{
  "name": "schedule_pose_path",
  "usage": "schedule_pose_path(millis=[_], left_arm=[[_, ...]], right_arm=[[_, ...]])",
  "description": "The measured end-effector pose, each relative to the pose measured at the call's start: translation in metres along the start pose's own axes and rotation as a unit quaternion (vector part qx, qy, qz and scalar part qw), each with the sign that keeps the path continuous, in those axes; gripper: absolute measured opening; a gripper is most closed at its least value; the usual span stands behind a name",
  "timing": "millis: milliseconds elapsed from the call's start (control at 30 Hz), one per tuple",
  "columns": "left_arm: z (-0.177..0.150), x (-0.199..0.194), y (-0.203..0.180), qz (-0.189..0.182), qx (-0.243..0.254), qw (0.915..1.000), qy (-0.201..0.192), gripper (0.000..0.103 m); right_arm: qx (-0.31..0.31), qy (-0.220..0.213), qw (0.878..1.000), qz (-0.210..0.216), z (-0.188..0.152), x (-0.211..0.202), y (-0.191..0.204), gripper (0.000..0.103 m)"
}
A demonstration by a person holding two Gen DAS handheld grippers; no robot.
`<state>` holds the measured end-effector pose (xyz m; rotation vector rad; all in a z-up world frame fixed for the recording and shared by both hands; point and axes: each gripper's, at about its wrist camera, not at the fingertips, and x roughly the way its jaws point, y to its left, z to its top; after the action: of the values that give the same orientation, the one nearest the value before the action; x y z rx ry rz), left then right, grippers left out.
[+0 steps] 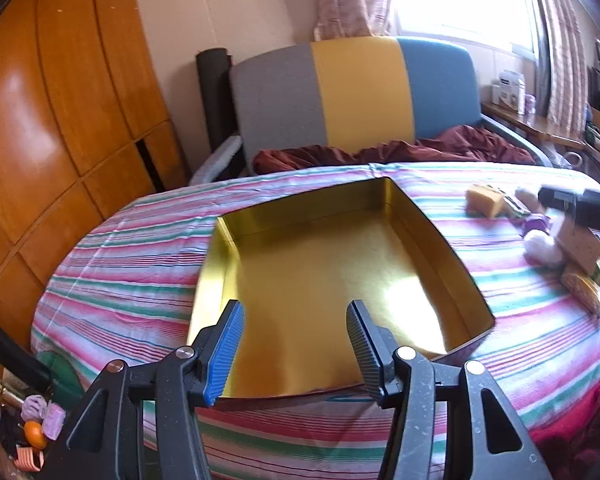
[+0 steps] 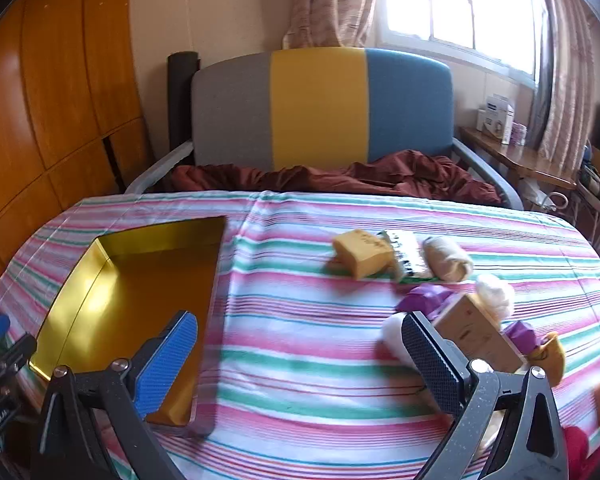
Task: Organize objects
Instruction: 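Move left tool toward the clear plastic bag while right tool approaches the white barcode box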
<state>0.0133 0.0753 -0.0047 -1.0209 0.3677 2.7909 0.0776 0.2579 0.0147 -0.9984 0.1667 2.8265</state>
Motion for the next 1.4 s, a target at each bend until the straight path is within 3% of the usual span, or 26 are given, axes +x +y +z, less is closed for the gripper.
schedule_pose_path(millis=[133,200,267,400,567,667,1033,1233,1400], left_arm=[[0.002,0.006,-0.015,-0.074,0.01,0.9969,0.025,0.054],[0.003,0.009,-0.025,-0.131,0.007,0.9907,0.035,0.055],[0.004,0.011,-0.038,-0.164,0.012,0.985,0.05,0.055],[0.002,0.007,-0.08,-0.177,0.068,0.9808,0.047,0.056],[0.012,0.01,-0.115,-0.278,0.092,0.9536,0.07,0.056],[0.018,0.018,-0.132,-0.302,0.094,0.9444,0.09,0.06],[0.042,0.067,-0.186,-0.318,0.077,0.9295,0.17,0.06],[0.055,0.09,-0.216,-0.325,0.093,0.9267,0.164,0.06],[0.06,0.103,-0.25,-0.317,0.164,0.9218,0.151,0.06]], right_arm=[[0.022,-0.003,0.999,-0.024,0.018,0.001,-0.039,0.103],[0.039,-0.007,0.998,-0.043,0.025,0.004,-0.066,0.103],[0.062,-0.003,0.997,-0.054,0.028,0.008,-0.093,0.103],[0.121,0.011,0.991,-0.059,0.021,0.023,-0.146,0.103],[0.251,0.024,0.967,-0.042,0.002,0.032,-0.201,0.103],[0.281,0.02,0.959,-0.036,-0.001,0.03,-0.211,0.103],[0.299,0.019,0.954,0.009,-0.003,0.031,-0.212,0.103],[0.307,0.022,0.951,0.027,-0.005,0.034,-0.213,0.103],[0.311,0.03,0.949,0.04,-0.006,0.039,-0.215,0.103]])
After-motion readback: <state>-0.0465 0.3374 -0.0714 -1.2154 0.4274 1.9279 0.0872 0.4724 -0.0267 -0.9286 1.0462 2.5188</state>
